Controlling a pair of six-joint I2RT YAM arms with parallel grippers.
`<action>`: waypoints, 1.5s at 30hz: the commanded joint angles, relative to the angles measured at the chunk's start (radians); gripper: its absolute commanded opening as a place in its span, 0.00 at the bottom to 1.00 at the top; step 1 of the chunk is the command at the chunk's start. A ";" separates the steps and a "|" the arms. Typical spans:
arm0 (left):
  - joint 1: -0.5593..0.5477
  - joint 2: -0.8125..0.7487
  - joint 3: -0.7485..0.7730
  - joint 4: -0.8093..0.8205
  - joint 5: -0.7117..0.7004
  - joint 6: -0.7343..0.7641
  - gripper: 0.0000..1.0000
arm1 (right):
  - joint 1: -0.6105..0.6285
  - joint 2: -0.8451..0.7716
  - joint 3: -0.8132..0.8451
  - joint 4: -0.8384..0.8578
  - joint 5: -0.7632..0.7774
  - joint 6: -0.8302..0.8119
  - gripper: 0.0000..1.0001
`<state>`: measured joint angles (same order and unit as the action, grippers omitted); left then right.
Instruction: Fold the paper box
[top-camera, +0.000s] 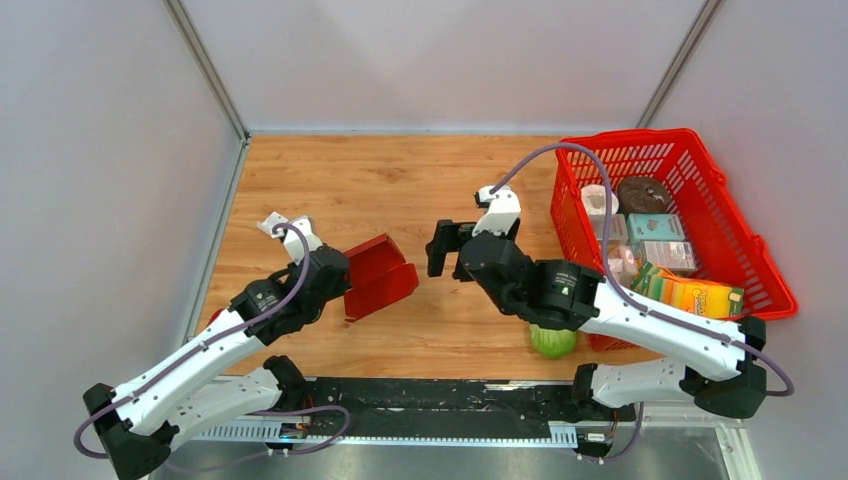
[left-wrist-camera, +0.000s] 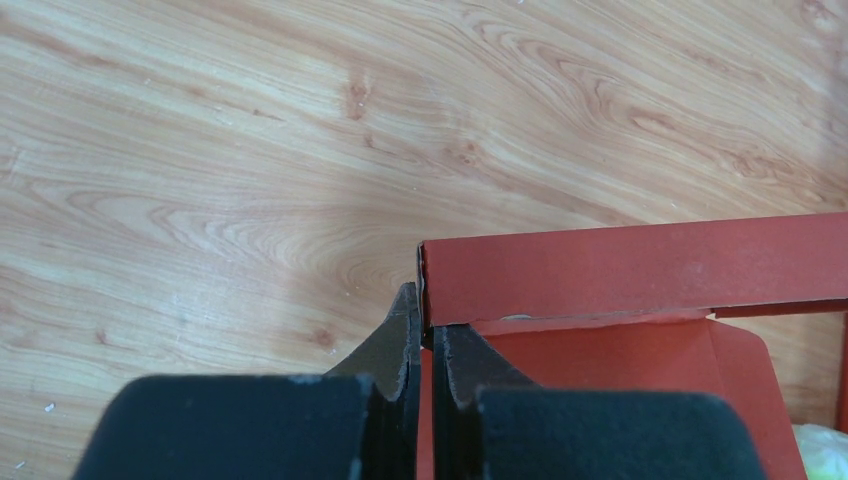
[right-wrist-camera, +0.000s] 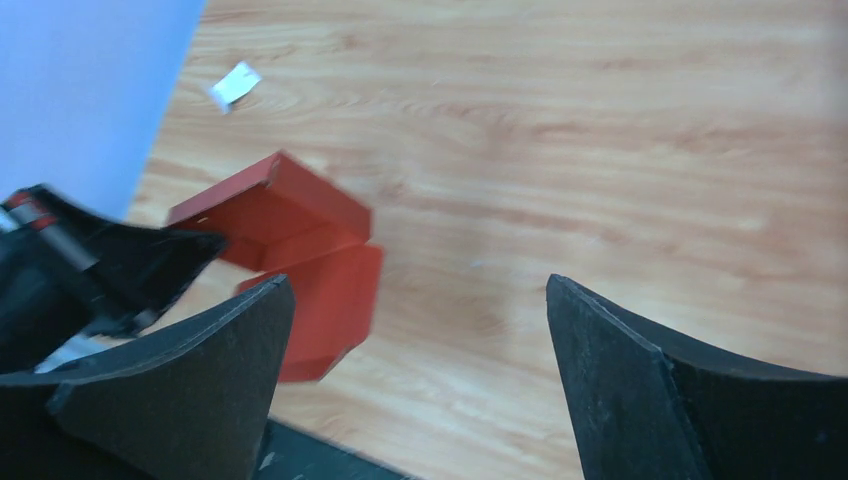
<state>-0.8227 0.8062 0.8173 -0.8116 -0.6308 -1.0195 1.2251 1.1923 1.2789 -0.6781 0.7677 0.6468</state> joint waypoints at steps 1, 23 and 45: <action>-0.001 -0.016 -0.010 0.029 -0.049 -0.051 0.00 | 0.002 0.006 -0.058 0.064 -0.198 0.300 1.00; -0.001 -0.105 -0.063 0.035 -0.044 -0.106 0.00 | 0.002 0.282 -0.110 0.344 -0.429 0.583 0.70; -0.001 -0.406 -0.245 0.174 0.207 0.099 0.62 | -0.114 0.213 -0.185 0.275 -0.366 0.645 0.13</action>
<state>-0.8230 0.4854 0.5903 -0.6811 -0.5411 -1.0252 1.1637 1.4475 1.0946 -0.3649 0.3725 1.3174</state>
